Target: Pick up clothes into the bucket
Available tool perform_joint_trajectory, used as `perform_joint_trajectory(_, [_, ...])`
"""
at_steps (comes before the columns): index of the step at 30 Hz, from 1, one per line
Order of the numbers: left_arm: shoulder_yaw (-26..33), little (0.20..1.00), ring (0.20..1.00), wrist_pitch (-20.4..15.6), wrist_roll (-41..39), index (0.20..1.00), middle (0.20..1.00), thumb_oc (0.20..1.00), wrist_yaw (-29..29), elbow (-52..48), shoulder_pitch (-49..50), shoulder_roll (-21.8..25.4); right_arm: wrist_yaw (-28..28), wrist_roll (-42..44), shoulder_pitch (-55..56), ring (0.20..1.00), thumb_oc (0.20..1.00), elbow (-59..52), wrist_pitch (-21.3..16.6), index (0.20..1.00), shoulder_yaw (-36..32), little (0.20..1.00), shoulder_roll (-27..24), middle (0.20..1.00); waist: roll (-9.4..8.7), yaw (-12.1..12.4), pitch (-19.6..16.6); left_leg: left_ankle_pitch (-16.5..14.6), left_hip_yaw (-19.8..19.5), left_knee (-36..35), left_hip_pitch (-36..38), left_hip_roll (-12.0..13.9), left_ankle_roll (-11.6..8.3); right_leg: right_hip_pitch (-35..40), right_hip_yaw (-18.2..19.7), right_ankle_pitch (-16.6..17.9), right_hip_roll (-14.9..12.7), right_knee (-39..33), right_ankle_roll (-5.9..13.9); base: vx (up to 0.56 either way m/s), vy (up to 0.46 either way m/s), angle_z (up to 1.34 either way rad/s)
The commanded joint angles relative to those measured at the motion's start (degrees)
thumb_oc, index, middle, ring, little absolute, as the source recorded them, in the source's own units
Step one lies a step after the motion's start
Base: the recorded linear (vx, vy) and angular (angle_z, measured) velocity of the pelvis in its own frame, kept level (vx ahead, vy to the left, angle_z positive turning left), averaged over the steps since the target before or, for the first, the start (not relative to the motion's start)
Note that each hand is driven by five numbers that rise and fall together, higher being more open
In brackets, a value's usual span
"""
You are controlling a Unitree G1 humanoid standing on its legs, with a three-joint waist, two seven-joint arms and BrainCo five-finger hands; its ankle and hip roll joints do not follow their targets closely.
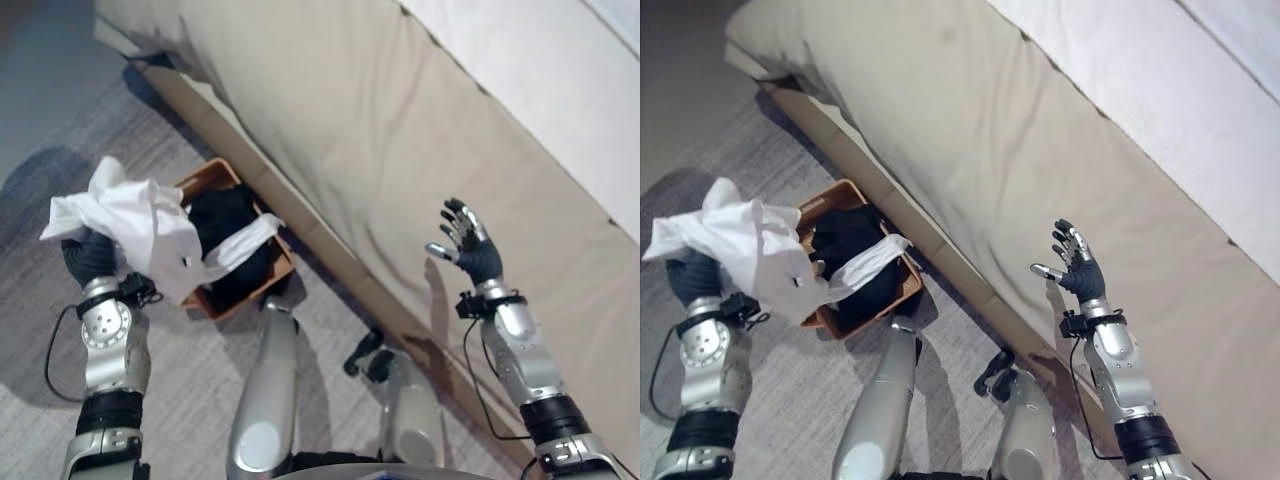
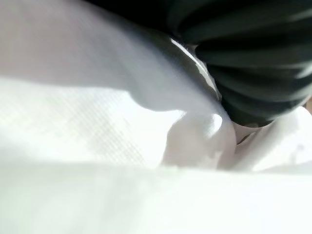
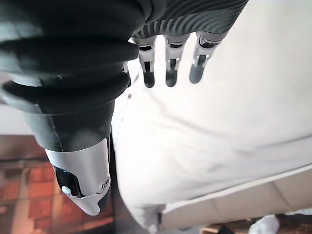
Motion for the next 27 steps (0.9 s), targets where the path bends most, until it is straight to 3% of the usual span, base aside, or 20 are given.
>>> perform_joint_trajectory(1, [1.99, 0.2, 0.2, -5.44, 3.92, 0.2, 0.2, 0.2, 5.69, -0.35, -1.57, 3.34, -1.74, 1.17, 0.36, 1.0, 1.0, -2.52, -4.91, 1.0, -0.27, 1.0, -1.37, 1.0, -1.64, -1.36, -1.87, -6.27, 2.23, 7.83, -2.68, 2.95, 1.27, -1.63, 4.43, 3.93, -0.96, 0.44, 2.03, 0.0, 0.03, -0.06])
perform_joint_trajectory(6, [3.34, 0.2, 0.2, -5.7, 4.83, 0.2, 0.2, 0.2, 10.1, 0.58, -2.97, 5.64, -2.11, 2.17, 0.44, 1.0, 1.0, -4.95, -5.99, 1.0, 0.26, 1.0, -2.19, 1.0, -2.15, -2.45, -0.88, -8.3, 2.85, 13.11, -8.84, 2.76, 1.67, -8.26, 6.17, 3.08, -1.1, 4.43, 2.24, -0.02, 0.036, -0.15])
perform_joint_trajectory(12, [2.45, 0.2, 0.2, -4.34, 3.46, 0.2, 0.2, 0.2, 15.47, 10.99, -8.38, 7.83, -3.08, 3.17, -0.35, 1.0, 1.0, -6.91, -7.09, 1.0, 2.38, 1.0, -2.89, 1.0, -4.11, -5.08, 0.39, -9.08, 3.6, 16.78, -16.12, 3.07, 2.28, -17.22, 9.14, 3.58, -0.7, 7.16, 2.6, -0.02, 0.03, -0.1])
perform_joint_trajectory(18, [-0.47, 0.2, 0.2, -2.95, 0.67, 0.2, 0.2, 0.2, 16.34, 18.71, -14.94, 11.6, -4.42, 4.03, -0.26, 1.0, 1.0, -6.67, -7.83, 1.0, 3.32, 1.0, -3.82, 1.0, -5.02, -6.87, 0.25, -9.47, 3.29, 18.64, -19.51, 2.82, 2.58, -21.22, 10.15, 3.86, -1.22, 8.78, 3.12, 0.0, 0.017, -0.07])
perform_joint_trajectory(27, [-1.6, 0.2, 0.2, -4.09, 0.5, 0.2, 0.2, 0.2, 18.44, 14.69, -18.94, 12.32, -4.92, 3.99, 0.27, 1.0, 1.0, -6.53, -8.11, 1.0, 3.68, 1.0, -3.83, 1.0, -4.53, -8.48, -1.97, -8.88, 3.82, 17.23, -21.72, 2.89, 2.41, -23.94, 10.78, 4.52, -0.91, 7.69, 3.15, 0.0, 0.004, -0.01])
